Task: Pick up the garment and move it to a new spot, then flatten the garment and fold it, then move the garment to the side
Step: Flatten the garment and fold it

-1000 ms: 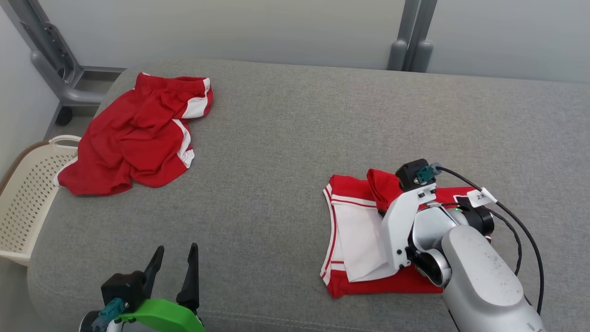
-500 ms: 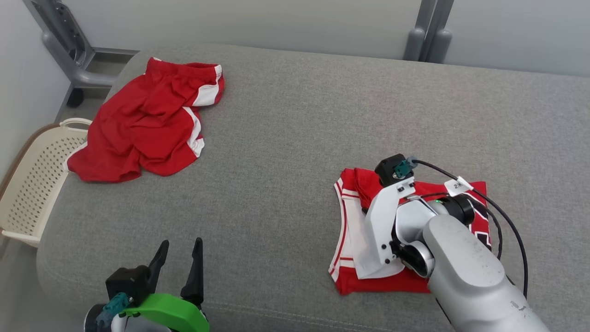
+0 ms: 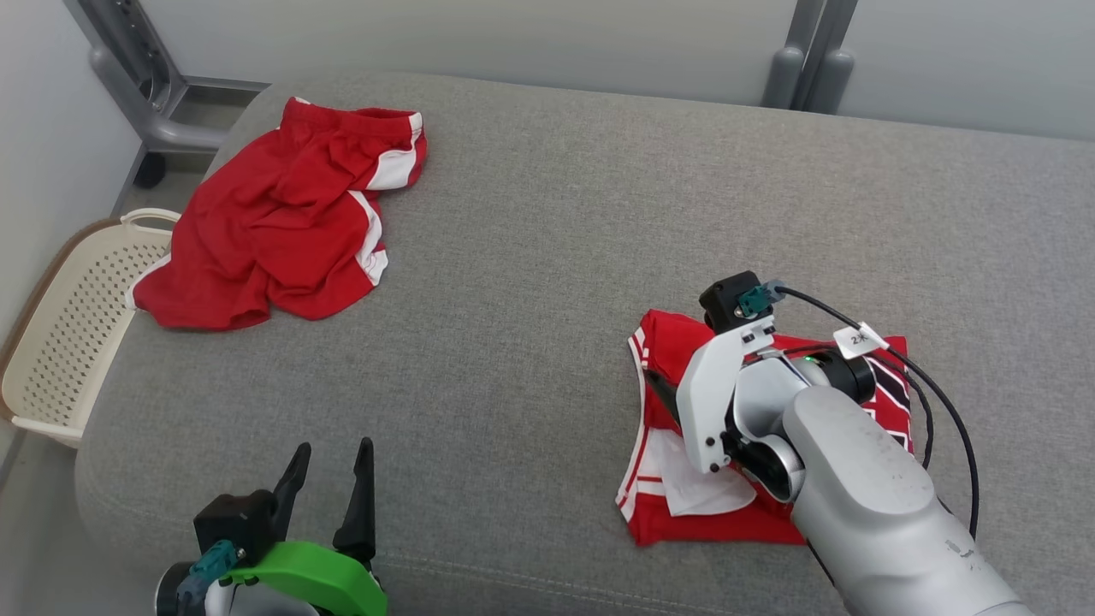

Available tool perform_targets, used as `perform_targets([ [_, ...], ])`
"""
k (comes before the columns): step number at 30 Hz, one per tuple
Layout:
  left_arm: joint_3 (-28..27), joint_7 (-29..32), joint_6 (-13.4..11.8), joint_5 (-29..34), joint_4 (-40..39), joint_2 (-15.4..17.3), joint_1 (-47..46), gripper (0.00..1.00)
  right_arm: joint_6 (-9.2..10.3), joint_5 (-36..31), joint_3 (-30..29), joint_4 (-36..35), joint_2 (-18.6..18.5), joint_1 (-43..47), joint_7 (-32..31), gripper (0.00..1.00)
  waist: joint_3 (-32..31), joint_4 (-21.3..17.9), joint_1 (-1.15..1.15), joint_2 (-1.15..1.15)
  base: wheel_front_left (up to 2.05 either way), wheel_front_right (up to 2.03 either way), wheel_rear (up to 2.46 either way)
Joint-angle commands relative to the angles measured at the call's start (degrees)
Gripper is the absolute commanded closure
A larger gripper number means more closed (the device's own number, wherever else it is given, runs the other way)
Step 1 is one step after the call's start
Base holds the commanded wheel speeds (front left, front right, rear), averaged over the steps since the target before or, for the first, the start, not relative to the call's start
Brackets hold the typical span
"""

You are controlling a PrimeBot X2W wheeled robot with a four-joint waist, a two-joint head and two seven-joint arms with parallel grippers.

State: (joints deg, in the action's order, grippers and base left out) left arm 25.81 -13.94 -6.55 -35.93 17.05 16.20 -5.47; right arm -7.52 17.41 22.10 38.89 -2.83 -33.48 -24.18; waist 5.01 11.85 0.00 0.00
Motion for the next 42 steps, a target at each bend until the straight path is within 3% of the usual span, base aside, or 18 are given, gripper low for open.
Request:
perform_targets([
  [1,-0.06,-0.17,-0.02,-0.28,0.2,-0.06,-0.96,0.0,0.07,1.56,0.17,-0.25,-0.12,-0.62,1.04,0.0,-0.21,-0.15,0.0,0.0,0.0,0.0,0.0],
  [4,-0.09,-0.24,-0.02,-0.36,0.35,0.09,-0.83,0.0,0.07,4.96,-0.08,-1.27,-0.12,-1.53,3.52,0.0,-0.63,-0.46,0.0,0.0,0.0,0.0,0.0],
  [7,-0.37,-0.34,-0.3,-0.59,0.35,0.37,-0.29,0.0,0.07,4.12,-1.35,-1.58,-0.19,-1.98,6.17,0.0,-1.13,-1.06,0.0,0.0,0.0,0.0,0.0],
  [13,-0.28,-0.35,-0.56,-0.93,0.01,0.56,1.17,0.0,0.07,-4.35,-6.86,-1.82,-0.14,1.73,8.14,0.0,-2.54,-1.98,0.0,0.0,0.0,0.0,0.0],
  [20,0.02,-0.22,-0.64,-1.31,-0.56,0.67,2.15,0.0,0.07,-13.01,-9.95,-8.31,-0.1,10.64,6.41,0.0,-3.53,-2.83,0.0,0.0,0.0,0.0,0.0],
  [21,0.0,-0.24,-0.67,-1.37,-0.6,0.67,2.23,0.0,0.07,-13.42,-9.78,-9.37,-0.13,11.93,6.06,0.09,-3.52,-2.96,0.0,0.0,0.0,0.0,0.0],
  [22,-0.01,-0.27,-0.7,-1.45,-0.66,0.69,2.31,0.0,0.07,-13.96,-9.54,-10.32,-0.14,13.14,5.7,0.54,-3.5,-3.07,0.0,0.0,0.0,0.0,0.0],
  [23,-0.05,-0.29,-0.73,-1.51,-0.7,0.72,2.34,0.0,0.07,-14.56,-9.25,-11.25,-0.13,14.3,5.32,0.89,-3.45,-3.15,0.0,0.0,0.0,0.0,0.0],
  [24,-0.04,-0.3,-0.73,-1.49,-0.74,0.76,2.31,0.0,0.07,-15.08,-8.98,-11.99,-0.12,15.32,5.12,1.0,-3.37,-3.18,0.0,0.0,0.0,0.0,0.0],
  [31,0.26,-0.32,-0.5,-1.39,-0.85,0.85,1.48,0.0,0.07,-17.5,-6.7,-14.25,-0.12,18.71,5.65,1.0,-2.69,-2.65,0.0,0.0,0.0,0.0,0.0],
  [42,0.6,-0.37,-0.28,-1.67,-0.41,0.4,0.44,0.0,0.07,-18.37,-1.73,-10.57,-0.14,17.54,7.35,1.0,-1.01,-0.55,0.0,0.0,0.0,0.0,0.0],
])
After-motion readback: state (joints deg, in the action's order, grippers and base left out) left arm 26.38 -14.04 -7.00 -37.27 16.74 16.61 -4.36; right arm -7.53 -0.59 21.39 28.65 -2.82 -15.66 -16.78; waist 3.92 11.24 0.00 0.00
